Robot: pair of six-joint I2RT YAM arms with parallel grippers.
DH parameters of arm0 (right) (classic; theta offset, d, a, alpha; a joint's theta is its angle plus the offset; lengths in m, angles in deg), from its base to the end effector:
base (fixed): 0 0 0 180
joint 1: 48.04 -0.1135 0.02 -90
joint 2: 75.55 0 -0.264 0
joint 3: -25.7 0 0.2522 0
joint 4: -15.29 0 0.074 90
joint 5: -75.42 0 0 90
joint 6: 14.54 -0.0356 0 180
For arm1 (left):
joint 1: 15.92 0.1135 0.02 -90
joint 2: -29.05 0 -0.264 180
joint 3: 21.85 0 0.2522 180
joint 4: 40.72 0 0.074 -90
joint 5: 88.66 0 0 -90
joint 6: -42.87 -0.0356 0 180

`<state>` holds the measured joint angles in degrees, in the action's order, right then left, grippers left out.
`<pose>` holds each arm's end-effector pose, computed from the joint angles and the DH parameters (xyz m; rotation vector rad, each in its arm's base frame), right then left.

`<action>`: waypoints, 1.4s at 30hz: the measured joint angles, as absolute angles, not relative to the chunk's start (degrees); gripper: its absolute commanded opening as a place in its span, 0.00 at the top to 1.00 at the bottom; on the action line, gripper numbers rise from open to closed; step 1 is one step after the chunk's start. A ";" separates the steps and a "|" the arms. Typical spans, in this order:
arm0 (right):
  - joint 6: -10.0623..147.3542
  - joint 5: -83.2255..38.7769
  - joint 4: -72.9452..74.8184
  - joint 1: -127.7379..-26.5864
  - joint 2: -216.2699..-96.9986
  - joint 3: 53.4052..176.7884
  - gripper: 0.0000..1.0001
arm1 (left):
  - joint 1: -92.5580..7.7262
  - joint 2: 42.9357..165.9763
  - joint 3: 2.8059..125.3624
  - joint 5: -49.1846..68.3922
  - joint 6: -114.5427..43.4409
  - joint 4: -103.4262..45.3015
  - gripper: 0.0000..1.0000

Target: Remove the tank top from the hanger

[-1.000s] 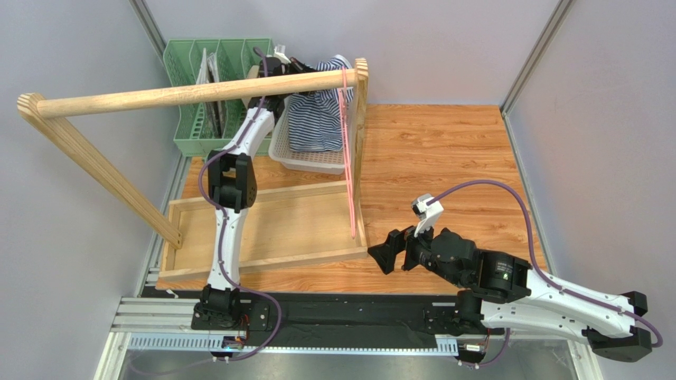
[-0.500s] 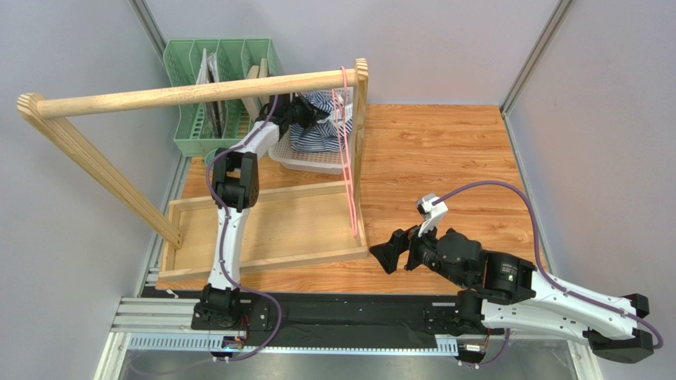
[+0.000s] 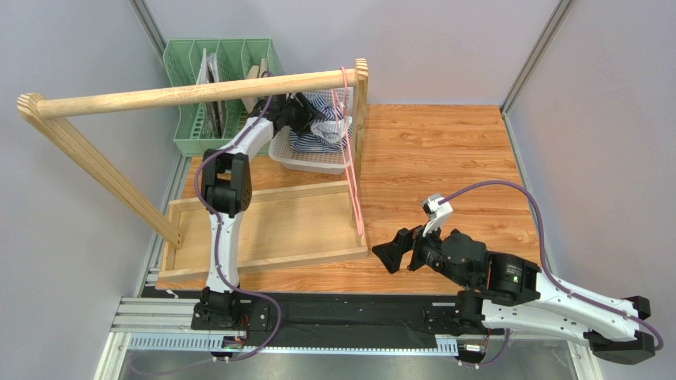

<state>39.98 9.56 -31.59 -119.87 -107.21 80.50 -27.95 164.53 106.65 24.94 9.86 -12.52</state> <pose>0.0527 0.1139 0.3083 -0.3618 2.0049 0.8050 0.5308 -0.1277 0.2065 -0.6615 2.2626 -1.0920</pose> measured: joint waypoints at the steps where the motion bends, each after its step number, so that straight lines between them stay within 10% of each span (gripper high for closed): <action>1: 39.58 9.60 -32.03 -119.85 -107.24 80.56 0.04 | -27.90 162.91 105.60 24.50 9.34 -11.89 0.23; 22: 28.17 12.33 -31.48 -119.85 -106.34 77.46 0.04 | -28.89 118.63 56.45 25.42 10.04 -17.18 0.23; 42: 17.31 14.37 -4.10 -119.69 -76.61 42.51 0.07 | -43.71 29.30 13.87 27.95 6.58 -11.36 0.21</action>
<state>17.31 14.37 -4.10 -119.69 -76.61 42.51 -43.71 29.30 13.87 27.95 6.58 -11.36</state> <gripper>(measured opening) 0.921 0.798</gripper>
